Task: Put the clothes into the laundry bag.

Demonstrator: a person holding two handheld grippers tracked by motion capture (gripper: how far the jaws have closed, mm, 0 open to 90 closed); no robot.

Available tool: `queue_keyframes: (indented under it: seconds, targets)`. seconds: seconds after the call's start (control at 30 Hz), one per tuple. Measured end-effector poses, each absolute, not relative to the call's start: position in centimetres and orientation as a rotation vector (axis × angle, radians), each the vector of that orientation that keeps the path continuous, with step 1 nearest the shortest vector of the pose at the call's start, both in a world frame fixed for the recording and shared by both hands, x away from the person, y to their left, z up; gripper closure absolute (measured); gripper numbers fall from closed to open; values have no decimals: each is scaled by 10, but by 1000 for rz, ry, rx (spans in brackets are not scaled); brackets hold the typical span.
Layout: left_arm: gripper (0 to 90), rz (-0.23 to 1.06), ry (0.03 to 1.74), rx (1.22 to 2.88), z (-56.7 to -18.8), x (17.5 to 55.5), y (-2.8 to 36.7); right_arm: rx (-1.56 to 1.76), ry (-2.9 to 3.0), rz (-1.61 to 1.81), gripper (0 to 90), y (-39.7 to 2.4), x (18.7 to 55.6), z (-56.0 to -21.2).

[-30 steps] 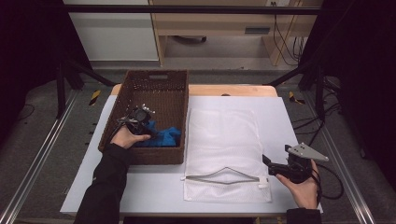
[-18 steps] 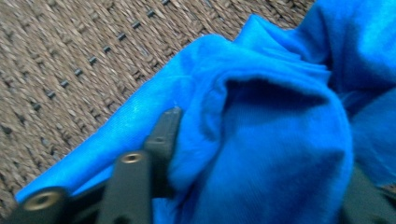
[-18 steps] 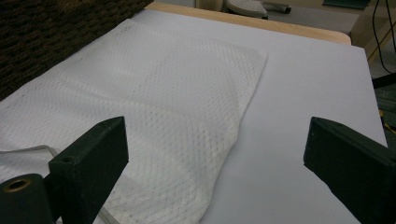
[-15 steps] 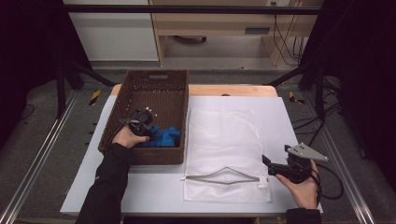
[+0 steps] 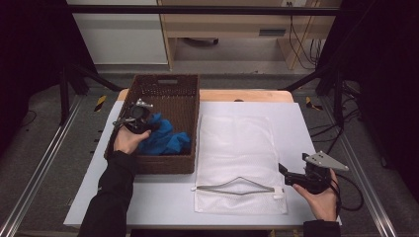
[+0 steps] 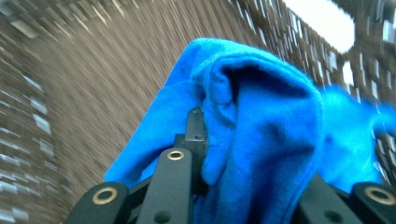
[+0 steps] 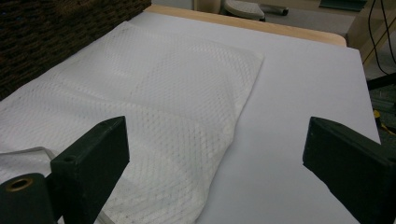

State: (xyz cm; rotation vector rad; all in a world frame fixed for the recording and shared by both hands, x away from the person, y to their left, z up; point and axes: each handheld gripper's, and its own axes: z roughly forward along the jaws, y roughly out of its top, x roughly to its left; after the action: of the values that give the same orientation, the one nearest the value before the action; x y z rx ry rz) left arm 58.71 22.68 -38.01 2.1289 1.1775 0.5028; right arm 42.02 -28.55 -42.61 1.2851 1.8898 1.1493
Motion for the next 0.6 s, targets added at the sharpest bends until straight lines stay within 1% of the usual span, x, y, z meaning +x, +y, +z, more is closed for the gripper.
queue_keyframes:
  seconds: [0.03,0.1,0.17,0.2,0.27,0.3,0.37,0.4,0.43,0.47,0.5,0.53,0.6]
  targets:
    - [769,533,1175,2098,-377,587,227,1286,1889,1149,76,-285,420,-426]
    - [768,673,1162,2027,-373,585,224,1285,1891,1149,77,-285,420,-427]
    - [761,677,1163,2040,-377,587,223,1279,1891,1149,77,-285,421,-427]
    - [761,671,1180,2072,-381,589,221,1279,1891,1149,77,-285,421,-427]
    - [755,624,1183,2139,-391,592,218,1278,1891,1152,77,-285,421,-427]
    - [741,574,1177,2219,-399,593,213,1284,1894,1155,77,-284,421,-427]
    - [700,565,1171,2237,-401,593,212,1284,1893,1152,77,-284,421,-427]
    - [700,567,1162,2249,-402,593,211,1284,1893,1152,77,-284,421,-427]
    - [599,532,1155,2236,-403,594,210,1281,1899,1148,77,-283,421,-427]
    - [504,532,1155,2236,-403,594,210,1281,1899,1148,77,-283,421,-427]
    - [504,511,1149,2226,-403,594,210,1282,1904,1150,76,-283,421,-427]
    - [431,507,1147,2220,-402,593,211,1280,1904,1149,76,-283,421,-427]
    - [315,465,1154,2161,-399,593,214,1277,1901,1151,75,-283,421,-427]
